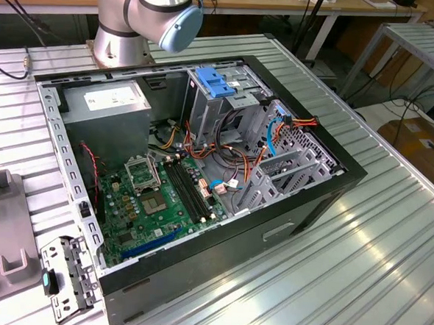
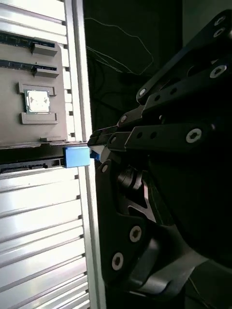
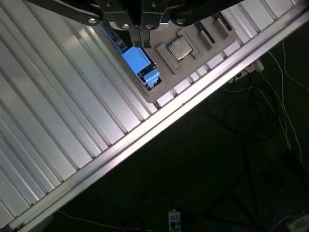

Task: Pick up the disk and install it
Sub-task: 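Pick up the disk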

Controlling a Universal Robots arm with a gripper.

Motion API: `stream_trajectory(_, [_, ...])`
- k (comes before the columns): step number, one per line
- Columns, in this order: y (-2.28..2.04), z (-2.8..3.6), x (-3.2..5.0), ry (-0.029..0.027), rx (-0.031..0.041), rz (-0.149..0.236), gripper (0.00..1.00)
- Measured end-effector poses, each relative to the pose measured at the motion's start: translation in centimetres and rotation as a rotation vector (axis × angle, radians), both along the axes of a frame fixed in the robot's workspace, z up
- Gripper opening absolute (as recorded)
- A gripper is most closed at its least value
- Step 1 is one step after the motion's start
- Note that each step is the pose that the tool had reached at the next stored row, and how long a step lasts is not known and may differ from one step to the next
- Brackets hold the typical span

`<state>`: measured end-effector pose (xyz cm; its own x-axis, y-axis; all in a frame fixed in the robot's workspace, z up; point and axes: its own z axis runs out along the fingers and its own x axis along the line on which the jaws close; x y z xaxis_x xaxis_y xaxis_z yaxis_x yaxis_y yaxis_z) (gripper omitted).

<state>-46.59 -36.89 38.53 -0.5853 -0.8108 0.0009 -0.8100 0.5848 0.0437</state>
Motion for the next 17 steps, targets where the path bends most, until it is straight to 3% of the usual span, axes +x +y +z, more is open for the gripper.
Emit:
stream_trajectory(8, [0.01,-0.09,0.01,0.0000,-0.0002,0.185,0.11])
stream_trajectory(15, [1.04,-0.36,0.50,-0.0007,-0.0051,0.199,0.11])
stream_trajectory(17, [1.15,-0.53,0.51,-0.0046,-0.0071,0.208,0.11])
